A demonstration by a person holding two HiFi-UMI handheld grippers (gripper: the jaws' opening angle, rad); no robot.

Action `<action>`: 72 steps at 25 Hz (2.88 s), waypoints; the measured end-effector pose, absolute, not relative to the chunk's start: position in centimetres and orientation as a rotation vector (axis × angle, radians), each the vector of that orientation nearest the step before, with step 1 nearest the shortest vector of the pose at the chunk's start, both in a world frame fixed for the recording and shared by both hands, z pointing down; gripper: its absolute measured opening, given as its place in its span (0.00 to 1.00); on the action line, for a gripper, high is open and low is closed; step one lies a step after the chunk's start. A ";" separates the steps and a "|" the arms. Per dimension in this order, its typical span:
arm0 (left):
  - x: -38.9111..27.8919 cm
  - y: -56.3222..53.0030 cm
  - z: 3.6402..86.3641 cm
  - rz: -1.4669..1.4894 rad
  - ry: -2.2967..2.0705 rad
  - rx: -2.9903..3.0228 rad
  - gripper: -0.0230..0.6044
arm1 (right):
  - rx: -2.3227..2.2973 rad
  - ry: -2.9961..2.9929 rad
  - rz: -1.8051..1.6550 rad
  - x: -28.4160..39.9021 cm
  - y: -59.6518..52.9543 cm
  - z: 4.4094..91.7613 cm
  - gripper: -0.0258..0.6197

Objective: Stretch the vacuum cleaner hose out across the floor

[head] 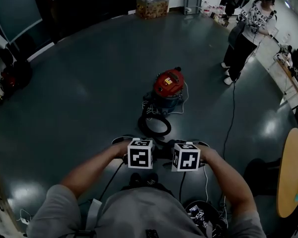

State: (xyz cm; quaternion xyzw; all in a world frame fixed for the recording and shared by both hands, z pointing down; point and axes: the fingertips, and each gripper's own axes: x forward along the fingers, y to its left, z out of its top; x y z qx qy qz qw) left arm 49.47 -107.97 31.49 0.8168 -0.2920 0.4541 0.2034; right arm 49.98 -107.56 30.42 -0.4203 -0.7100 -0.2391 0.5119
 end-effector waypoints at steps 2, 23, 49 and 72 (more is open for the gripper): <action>50.0 -107.9 31.3 1.322 -0.801 2.258 0.28 | -1.014 -1.700 -0.565 50.6 -107.5 30.4 0.43; 42.0 -106.4 28.2 1.236 -1.216 2.283 0.46 | -0.153 -2.151 0.286 51.7 -105.6 29.9 0.33; 59.4 -81.7 30.8 0.720 -0.606 2.488 0.46 | 0.784 -2.336 1.290 52.4 -92.9 26.6 0.33; 38.3 -60.8 31.0 0.816 -0.194 2.630 0.37 | 0.934 -2.043 1.803 31.7 -71.9 30.1 0.51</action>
